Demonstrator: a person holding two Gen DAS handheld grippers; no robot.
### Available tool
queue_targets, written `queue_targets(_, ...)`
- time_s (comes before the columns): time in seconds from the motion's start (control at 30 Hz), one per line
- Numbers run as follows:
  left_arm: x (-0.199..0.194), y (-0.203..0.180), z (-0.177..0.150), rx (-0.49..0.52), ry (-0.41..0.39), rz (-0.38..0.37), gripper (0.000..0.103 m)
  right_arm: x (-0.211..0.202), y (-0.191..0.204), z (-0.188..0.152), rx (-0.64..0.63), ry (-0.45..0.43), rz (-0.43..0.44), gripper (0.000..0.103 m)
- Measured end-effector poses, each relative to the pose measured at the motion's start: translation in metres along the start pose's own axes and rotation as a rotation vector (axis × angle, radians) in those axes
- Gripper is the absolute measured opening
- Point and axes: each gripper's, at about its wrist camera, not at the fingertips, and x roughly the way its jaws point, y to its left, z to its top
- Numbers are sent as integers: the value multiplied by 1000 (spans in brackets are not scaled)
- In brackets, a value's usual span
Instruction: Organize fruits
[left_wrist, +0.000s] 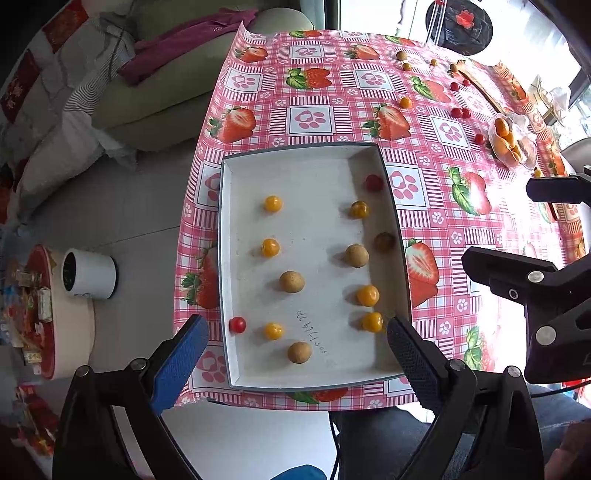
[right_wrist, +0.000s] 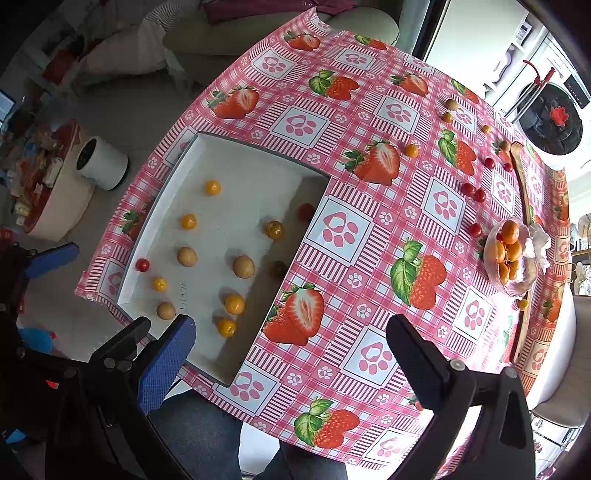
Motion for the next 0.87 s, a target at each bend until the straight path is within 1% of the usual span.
queue_targets(0.23, 0, 1, -2, 5, 4, 0, 98, 0, 1, -1, 2, 1, 1, 103)
queue_targets(0.43, 0, 0, -4, 22, 4, 7, 98, 2, 0, -9, -2, 4, 5, 103)
queue_targets(0.63, -1, -1, -4, 33, 2, 8, 98, 2, 0, -7, -5, 5, 4, 103)
queue_targets(0.8, -5, -1, -4, 36, -22, -16, 98, 1, 1, -6, -6, 5, 5, 103)
queue_targets(0.87, -5, -2, -4, 42, -21, -13, 98, 1, 0, -7, -6, 5, 5, 103)
